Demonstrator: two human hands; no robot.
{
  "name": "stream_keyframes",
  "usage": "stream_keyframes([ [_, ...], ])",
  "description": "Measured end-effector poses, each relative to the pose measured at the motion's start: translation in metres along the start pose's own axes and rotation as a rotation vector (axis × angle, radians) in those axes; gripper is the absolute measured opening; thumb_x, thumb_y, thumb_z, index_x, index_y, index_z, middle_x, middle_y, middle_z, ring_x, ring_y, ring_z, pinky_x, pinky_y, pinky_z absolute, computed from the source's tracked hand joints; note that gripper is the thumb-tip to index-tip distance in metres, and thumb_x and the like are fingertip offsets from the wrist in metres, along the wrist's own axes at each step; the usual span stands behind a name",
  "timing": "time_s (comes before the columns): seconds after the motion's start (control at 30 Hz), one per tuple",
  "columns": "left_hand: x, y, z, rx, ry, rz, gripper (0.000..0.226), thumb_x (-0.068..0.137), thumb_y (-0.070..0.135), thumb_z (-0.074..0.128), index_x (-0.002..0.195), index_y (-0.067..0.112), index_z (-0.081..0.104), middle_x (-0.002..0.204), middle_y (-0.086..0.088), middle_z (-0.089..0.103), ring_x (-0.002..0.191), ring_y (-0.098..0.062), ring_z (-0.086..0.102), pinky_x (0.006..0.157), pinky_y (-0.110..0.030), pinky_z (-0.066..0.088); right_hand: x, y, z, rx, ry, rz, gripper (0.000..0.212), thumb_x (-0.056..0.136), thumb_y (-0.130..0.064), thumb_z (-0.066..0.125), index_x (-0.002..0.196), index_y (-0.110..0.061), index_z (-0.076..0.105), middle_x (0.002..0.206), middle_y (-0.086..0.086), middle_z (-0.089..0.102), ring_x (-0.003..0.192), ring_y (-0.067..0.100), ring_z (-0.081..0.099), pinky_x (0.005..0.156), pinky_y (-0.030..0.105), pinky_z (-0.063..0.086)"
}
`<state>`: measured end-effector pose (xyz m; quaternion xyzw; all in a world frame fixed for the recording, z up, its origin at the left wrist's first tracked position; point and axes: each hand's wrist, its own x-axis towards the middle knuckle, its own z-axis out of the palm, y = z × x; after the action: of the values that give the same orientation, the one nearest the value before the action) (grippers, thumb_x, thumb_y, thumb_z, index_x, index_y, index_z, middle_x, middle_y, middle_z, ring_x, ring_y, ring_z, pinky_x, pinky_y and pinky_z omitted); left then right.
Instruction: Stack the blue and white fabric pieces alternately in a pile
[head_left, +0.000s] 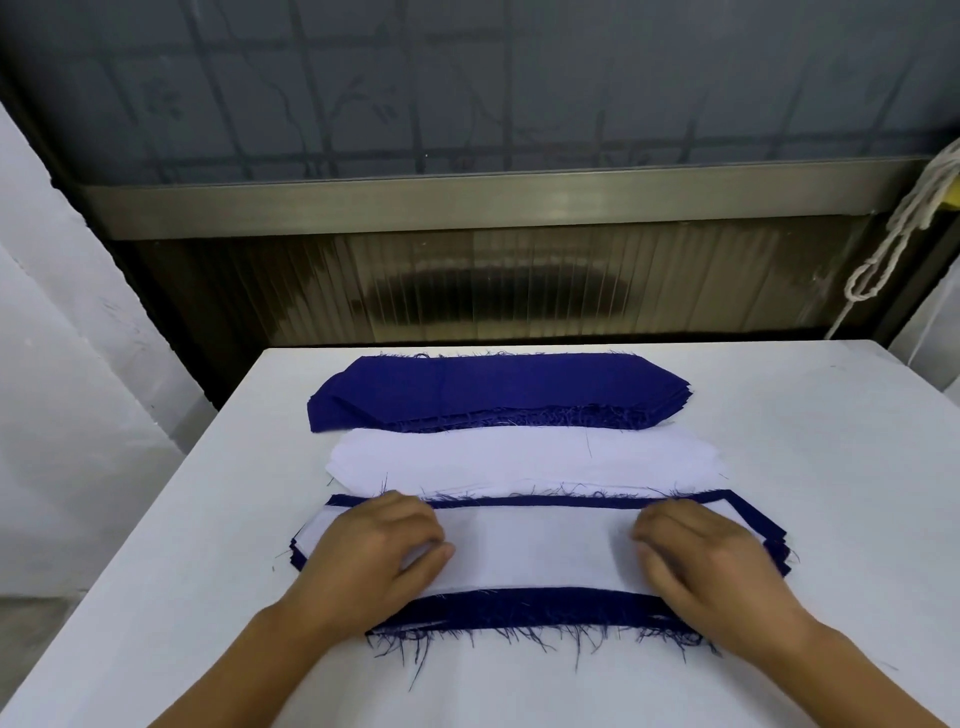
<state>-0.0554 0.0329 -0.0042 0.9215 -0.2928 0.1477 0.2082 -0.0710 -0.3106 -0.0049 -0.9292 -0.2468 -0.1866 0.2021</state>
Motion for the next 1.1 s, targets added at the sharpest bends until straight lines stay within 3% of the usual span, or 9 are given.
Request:
stream_keyframes([
  [0.17,0.042,0.015,0.03,0.092,-0.07,-0.059,0.024,0.093,0.04,0.056,0.078,0.023,0.06,0.08,0.016,0.05,0.067,-0.003,0.046,0.06,-0.022,0.043,0.037,-0.016,0.032,0.049,-0.183,0.141,0.012,0.093,-0.031,0.05,0.088,-0.026,0.061,0.084,-0.013,0.059,0.067,0.009,0.055,0.063,0.027,0.047],
  [0.33,0.026,-0.011,0.03,0.147,0.012,-0.186,0.031,0.087,0.031,0.067,0.067,0.027,0.044,0.068,0.015,0.043,0.057,-0.003,0.041,0.049,-0.021,0.039,0.025,0.006,0.028,-0.034,-0.143,0.251,0.016,0.088,-0.027,0.061,0.073,-0.029,0.054,0.061,-0.017,0.048,0.049,0.005,0.044,0.047,0.013,0.03],
  [0.43,0.021,-0.03,0.019,0.216,0.021,-0.25,0.041,0.083,0.027,0.072,0.062,0.03,0.036,0.062,0.015,0.039,0.051,-0.003,0.037,0.043,-0.02,0.034,0.02,0.028,0.018,-0.145,-0.137,0.352,0.019,0.087,-0.03,0.06,0.069,-0.029,0.052,0.05,-0.013,0.046,0.044,0.006,0.045,0.044,0.021,0.036],
  [0.5,0.026,-0.039,0.015,0.249,0.049,-0.305,0.038,0.084,0.027,0.071,0.062,0.028,0.04,0.064,0.015,0.042,0.053,-0.004,0.04,0.044,-0.02,0.035,0.027,0.04,0.015,-0.229,-0.202,0.407,0.018,0.09,-0.034,0.054,0.073,-0.029,0.053,0.053,-0.011,0.051,0.049,0.007,0.049,0.046,0.02,0.036],
  [0.6,0.046,-0.049,0.013,0.255,0.117,-0.302,0.007,0.084,0.019,0.072,0.082,0.02,0.065,0.084,0.008,0.058,0.07,-0.012,0.055,0.057,-0.027,0.047,0.054,0.047,0.016,-0.189,-0.138,0.418,0.008,0.09,-0.029,0.053,0.085,-0.028,0.059,0.067,-0.015,0.057,0.059,0.005,0.053,0.051,0.02,0.039],
  [0.7,0.075,-0.056,0.019,0.286,0.123,-0.286,0.033,0.085,0.014,0.071,0.117,0.011,0.067,0.118,-0.004,0.065,0.104,-0.024,0.062,0.089,-0.036,0.05,0.089,0.054,0.028,-0.121,-0.046,0.373,0.022,0.091,-0.021,0.06,0.114,-0.021,0.062,0.103,-0.008,0.063,0.091,0.012,0.059,0.072,0.025,0.048],
  [0.8,0.099,-0.064,0.03,0.279,0.066,-0.339,0.05,0.094,0.023,0.06,0.141,0.013,0.049,0.147,-0.004,0.046,0.136,-0.022,0.04,0.114,-0.035,0.029,0.121,0.058,0.041,-0.041,-0.009,0.372,0.04,0.091,-0.015,0.061,0.131,-0.017,0.055,0.131,-0.003,0.056,0.118,0.017,0.052,0.098,0.029,0.044],
  [0.97,0.101,-0.077,0.047,0.264,0.017,-0.359,0.045,0.101,0.025,0.045,0.146,0.018,0.042,0.154,0.002,0.036,0.143,-0.015,0.03,0.118,-0.028,0.019,0.132,0.067,0.066,0.002,-0.04,0.428,0.043,0.091,-0.014,0.056,0.134,-0.018,0.054,0.135,-0.003,0.057,0.123,0.017,0.052,0.101,0.028,0.042],
  [1.1,0.099,-0.078,0.049,0.341,0.078,-0.318,0.04,0.093,0.009,0.062,0.132,0.012,0.059,0.14,-0.004,0.055,0.13,-0.021,0.05,0.11,-0.032,0.036,0.124,0.075,0.075,-0.058,0.053,0.382,0.03,0.096,-0.013,0.054,0.124,-0.015,0.065,0.131,-0.002,0.062,0.121,0.018,0.057,0.1,0.029,0.043],
])
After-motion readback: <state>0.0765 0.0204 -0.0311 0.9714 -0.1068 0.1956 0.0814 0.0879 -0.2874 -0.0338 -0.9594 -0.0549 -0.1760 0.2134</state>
